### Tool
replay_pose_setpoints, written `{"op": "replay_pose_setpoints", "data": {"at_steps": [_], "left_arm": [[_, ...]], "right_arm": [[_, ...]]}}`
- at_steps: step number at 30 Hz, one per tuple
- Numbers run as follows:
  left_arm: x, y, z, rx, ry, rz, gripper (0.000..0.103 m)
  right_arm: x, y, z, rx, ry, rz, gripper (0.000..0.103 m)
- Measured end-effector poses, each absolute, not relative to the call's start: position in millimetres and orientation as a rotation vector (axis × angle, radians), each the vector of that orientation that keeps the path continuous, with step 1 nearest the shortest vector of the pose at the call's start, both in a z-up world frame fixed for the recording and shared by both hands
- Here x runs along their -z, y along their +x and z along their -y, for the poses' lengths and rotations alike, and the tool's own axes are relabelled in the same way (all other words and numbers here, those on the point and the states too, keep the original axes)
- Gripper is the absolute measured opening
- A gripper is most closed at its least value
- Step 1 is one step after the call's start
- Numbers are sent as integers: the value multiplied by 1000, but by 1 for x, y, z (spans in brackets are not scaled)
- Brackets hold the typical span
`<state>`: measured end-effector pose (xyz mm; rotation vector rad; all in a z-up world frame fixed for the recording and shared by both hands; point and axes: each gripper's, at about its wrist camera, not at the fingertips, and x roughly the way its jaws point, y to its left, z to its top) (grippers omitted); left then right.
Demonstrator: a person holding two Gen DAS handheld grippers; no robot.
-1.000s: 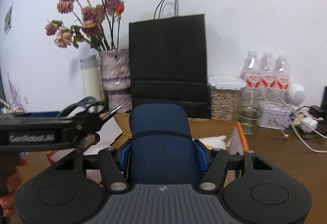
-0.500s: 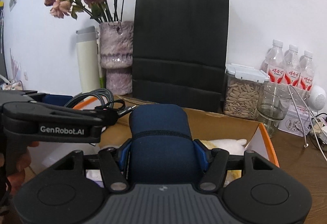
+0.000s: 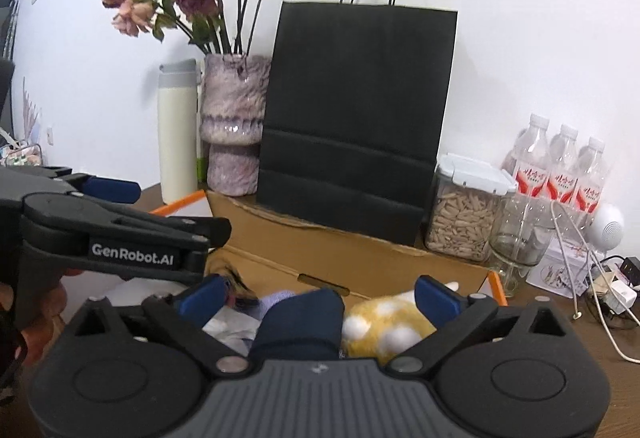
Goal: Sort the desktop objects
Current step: 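Carry cable and navy pouch into the cardboard box and open both grippers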
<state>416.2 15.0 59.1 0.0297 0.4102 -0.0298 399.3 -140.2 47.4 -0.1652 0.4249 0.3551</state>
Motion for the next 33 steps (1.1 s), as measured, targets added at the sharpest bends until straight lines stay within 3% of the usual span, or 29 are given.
{"op": "replay_pose_setpoints", "data": {"at_steps": [17,33], "left_arm": [[-62,405,-11,29,25,-408,103],[-49,340,-8,42,-10,-400,103]], "right_arm": [[-48,395,143,-336,-173,-428,103],[-40,338,163,-303,-217,-431,103]]}}
